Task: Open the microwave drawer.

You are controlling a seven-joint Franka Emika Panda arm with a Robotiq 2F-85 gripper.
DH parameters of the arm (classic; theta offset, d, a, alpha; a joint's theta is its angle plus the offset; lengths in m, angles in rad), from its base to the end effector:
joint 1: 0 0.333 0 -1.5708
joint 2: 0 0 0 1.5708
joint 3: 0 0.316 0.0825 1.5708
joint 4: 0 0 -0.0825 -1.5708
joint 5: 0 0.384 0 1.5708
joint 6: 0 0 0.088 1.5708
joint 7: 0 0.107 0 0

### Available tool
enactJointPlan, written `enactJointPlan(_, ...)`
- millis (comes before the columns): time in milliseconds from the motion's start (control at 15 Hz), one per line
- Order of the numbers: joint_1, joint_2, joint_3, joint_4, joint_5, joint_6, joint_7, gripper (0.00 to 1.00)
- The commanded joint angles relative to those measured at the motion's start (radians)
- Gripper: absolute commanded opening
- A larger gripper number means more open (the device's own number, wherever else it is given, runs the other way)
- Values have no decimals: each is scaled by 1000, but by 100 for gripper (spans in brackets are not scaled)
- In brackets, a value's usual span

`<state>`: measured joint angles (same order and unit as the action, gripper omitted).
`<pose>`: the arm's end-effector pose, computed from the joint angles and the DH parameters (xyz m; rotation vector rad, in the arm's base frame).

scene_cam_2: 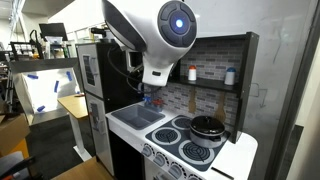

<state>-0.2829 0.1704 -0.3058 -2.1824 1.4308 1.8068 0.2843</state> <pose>0.4924 -0.2266 0.3321 -1.2574 1.4150 0.2511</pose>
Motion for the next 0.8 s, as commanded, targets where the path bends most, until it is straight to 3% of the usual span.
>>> enactJointPlan(0,-4,5,2,-4,34,22,12,100)
enactJointPlan(733,14,26,30,32,62,7,12,100)
